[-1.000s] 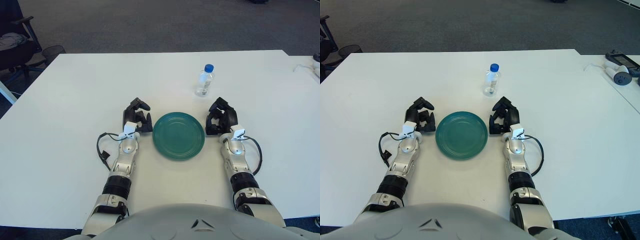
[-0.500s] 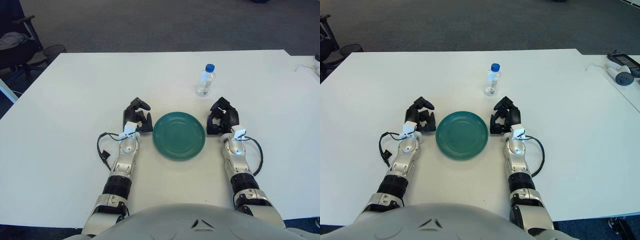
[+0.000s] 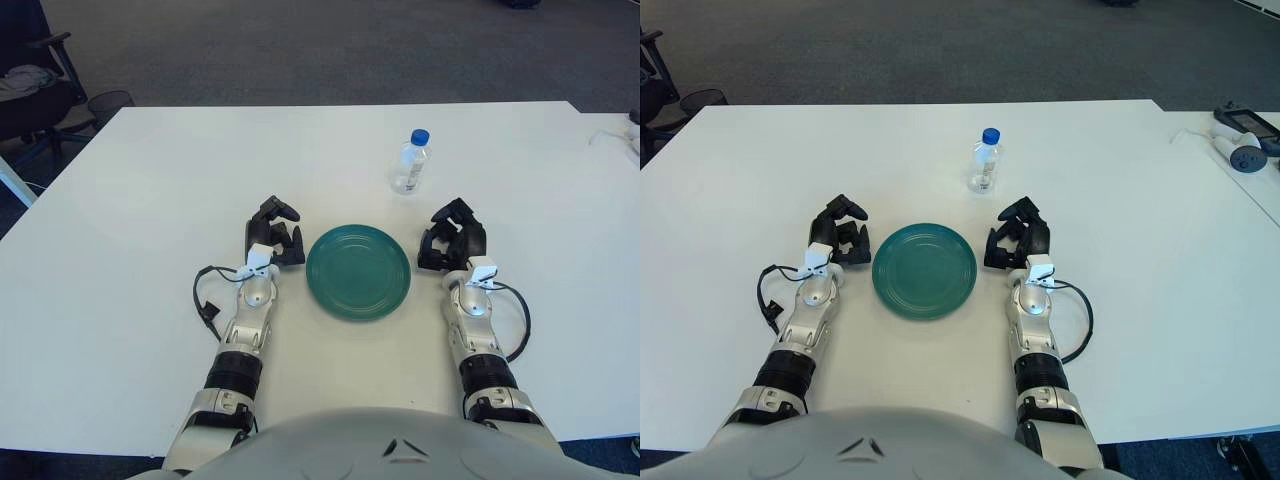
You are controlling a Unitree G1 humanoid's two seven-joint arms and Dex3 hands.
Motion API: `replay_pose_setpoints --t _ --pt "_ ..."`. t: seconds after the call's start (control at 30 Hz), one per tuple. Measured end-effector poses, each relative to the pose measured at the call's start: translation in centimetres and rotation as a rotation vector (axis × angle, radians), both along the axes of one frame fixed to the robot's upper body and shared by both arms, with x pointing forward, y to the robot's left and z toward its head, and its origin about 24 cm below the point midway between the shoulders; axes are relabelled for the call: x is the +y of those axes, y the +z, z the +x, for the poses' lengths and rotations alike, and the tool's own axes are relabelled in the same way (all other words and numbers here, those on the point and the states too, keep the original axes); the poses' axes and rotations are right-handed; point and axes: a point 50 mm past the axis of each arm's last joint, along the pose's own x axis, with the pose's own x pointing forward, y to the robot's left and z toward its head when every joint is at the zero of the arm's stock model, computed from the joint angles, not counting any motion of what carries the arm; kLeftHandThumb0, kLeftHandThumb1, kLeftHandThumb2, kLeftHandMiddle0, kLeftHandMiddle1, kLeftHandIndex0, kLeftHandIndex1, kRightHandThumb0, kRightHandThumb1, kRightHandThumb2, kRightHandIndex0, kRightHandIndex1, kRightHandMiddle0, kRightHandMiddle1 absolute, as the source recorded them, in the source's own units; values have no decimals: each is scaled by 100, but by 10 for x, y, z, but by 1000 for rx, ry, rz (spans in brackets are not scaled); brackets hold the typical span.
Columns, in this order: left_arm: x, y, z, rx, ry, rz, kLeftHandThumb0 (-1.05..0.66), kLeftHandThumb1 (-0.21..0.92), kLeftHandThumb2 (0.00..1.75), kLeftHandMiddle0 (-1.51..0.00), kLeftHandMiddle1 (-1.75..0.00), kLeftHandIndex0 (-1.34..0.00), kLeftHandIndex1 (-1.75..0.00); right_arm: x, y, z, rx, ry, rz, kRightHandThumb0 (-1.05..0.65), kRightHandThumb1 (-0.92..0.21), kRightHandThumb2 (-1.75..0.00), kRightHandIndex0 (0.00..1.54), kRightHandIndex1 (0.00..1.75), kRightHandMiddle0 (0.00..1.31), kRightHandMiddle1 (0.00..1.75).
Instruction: Put the bottle into the plate.
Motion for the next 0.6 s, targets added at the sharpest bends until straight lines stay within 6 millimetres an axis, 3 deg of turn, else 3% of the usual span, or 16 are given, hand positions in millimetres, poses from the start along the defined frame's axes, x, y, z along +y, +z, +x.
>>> replay_pose_setpoints --t 0.07,0.13,0.33,0.43,0.6 --pt "0 0 0 -1 -1 -5 -55 13 154 -128 -175 -76 -175 1 0 0 0 -9 -7 -46 -59 -83 6 135 9 139" --pt "0 0 0 -2 0 -5 -54 13 154 -129 -175 -76 -175 1 0 0 0 -19 -11 -54 -60 -77 2 107 4 114" --pt "0 0 0 -3 0 2 -55 12 155 -132 -175 -77 -175 -1 1 0 -9 -52 -15 -68 -66 -64 0 40 0 51" --pt "0 0 0 -3 0 3 -55 12 156 -132 -175 -78 -175 -2 2 0 -19 -70 -14 -74 -70 -56 0 18 0 31" --pt "1 0 0 -4 -1 4 -56 11 157 -133 -175 -78 -175 -3 2 1 -21 -87 -13 -82 -73 -50 0 3 0 7"
